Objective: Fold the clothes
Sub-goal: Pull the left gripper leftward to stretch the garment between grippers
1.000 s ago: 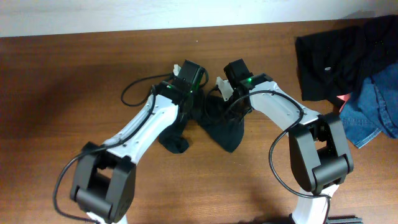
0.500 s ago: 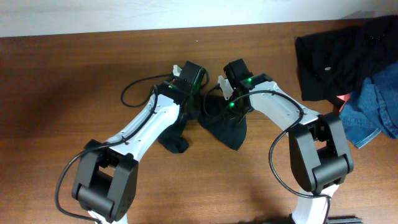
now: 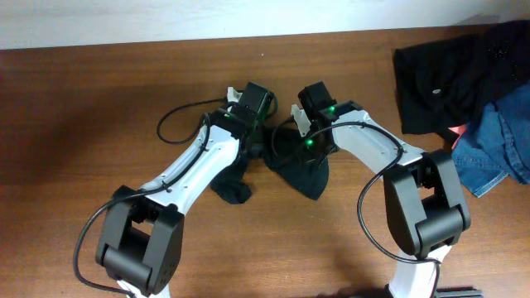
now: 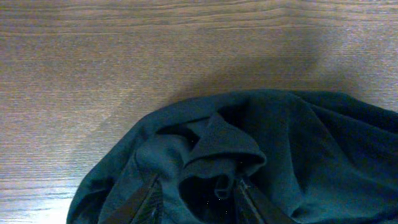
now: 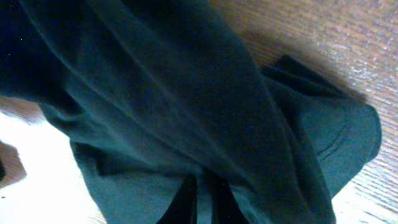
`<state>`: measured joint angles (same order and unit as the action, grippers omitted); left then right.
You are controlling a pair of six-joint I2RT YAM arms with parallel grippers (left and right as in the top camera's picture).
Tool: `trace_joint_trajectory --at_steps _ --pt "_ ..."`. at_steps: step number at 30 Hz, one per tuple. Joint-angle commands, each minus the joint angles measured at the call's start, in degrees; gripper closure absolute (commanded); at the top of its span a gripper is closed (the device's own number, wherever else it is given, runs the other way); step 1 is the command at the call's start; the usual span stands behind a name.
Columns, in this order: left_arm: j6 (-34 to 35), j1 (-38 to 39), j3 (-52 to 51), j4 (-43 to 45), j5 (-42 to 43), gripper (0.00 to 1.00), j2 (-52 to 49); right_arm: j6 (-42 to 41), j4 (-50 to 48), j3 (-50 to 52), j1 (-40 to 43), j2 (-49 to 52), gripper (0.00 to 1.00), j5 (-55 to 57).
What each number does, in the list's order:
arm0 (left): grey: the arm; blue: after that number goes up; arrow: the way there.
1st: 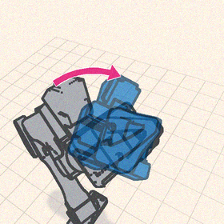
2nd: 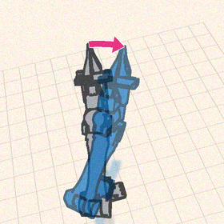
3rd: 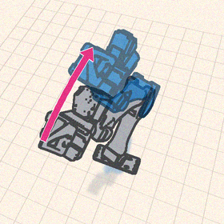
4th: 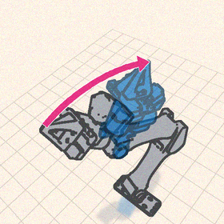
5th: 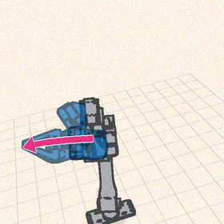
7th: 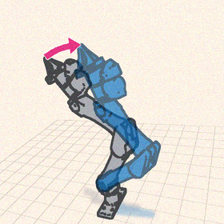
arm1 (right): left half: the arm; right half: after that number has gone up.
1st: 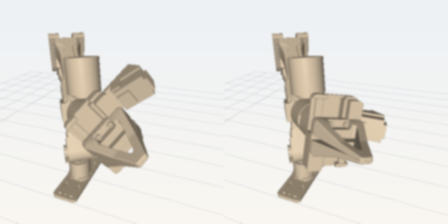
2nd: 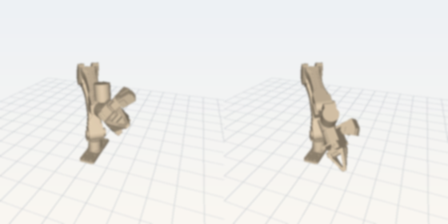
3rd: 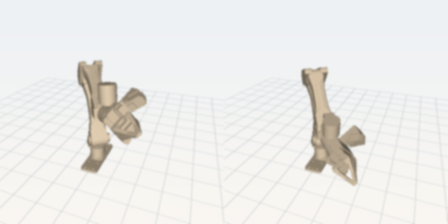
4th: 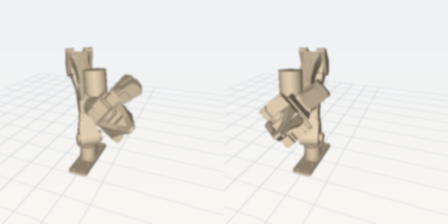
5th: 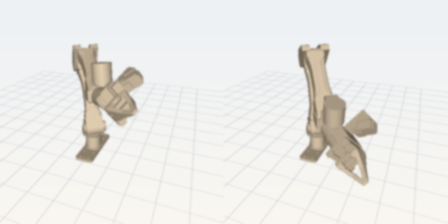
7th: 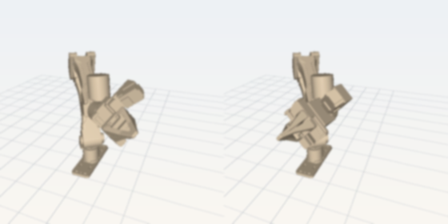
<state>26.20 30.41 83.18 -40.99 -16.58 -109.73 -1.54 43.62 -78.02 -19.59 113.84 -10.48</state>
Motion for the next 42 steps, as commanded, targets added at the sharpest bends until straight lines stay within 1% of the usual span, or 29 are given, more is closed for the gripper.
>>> trace_joint_trajectory --at_steps 1,7,12,16,17,18,20,24,26,28,30,32,34,40,42 --pt "0.1 0.0 1.0 -0.3 -1.5 0.62 -0.2 -0.2 -0.2 0.4 -0.6 1.0 0.95 1.2" --pt "0.1 -3.0 1.0 -1.7 -1.4 0.62 -0.2 -0.2 -0.2 0.6 -0.6 1.0 0.95 2.3" --pt "0.1 -4.7 1.0 -1.7 5.6 0.62 -0.2 -0.3 -0.6 0.6 -0.6 1.0 0.95 2.4" --pt "0.1 -4.7 1.0 -1.0 8.4 0.61 -0.2 -0.3 -0.6 0.6 -0.6 1.0 0.94 2.4" --pt "0.1 -4.7 1.0 -1.0 9.2 0.56 -0.2 -0.3 -0.6 0.6 -0.6 1.0 0.94 2.4" --pt "0.1 -4.7 1.0 -0.8 10.6 0.46 -0.2 -0.3 -0.5 0.6 -0.6 1.0 0.91 2.4" --pt "0.1 -4.7 1.0 -0.7 13.4 0.35 -0.2 -0.3 -0.5 0.6 -0.6 1.0 0.9 2.4" --pt "0.1 -4.9 1.0 -0.2 17.5 0.34 -0.2 -0.2 -0.3 0.6 -0.6 1.0 0.88 2.4" --pt "0.1 -5.1 1.0 0.0 20.4 0.38 -0.2 -0.2 -0.2 0.6 -0.6 1.0 0.87 2.4" --pt "0.1 -5.1 1.0 0.0 21.6 0.45 -0.2 -0.2 -0.2 0.6 -0.6 1.0 0.86 2.4" --pt "0.1 -5.1 1.0 0.2 21.3 0.56 -0.2 -0.2 -0.1 0.6 -0.6 1.0 0.86 2.4" --pt "0.1 -5.1 1.0 0.5 21.3 0.65 -0.2 -0.2 0.1 0.6 -0.6 1.0 0.86 2.4" --pt "0.1 -5.1 1.0 0.5 21.3 0.67 -0.2 -0.2 0.3 0.6 -0.6 1.0 0.86 2.4" --pt "0.1 -5.1 1.0 0.7 21.3 0.81 -0.2 -0.2 0.3 0.6 -0.6 1.0 0.85 2.6" --pt "0.1 -5.1 1.0 0.7 21.3 0.83 -0.2 -0.2 0.3 0.6 -0.6 1.0 0.85 2.6"
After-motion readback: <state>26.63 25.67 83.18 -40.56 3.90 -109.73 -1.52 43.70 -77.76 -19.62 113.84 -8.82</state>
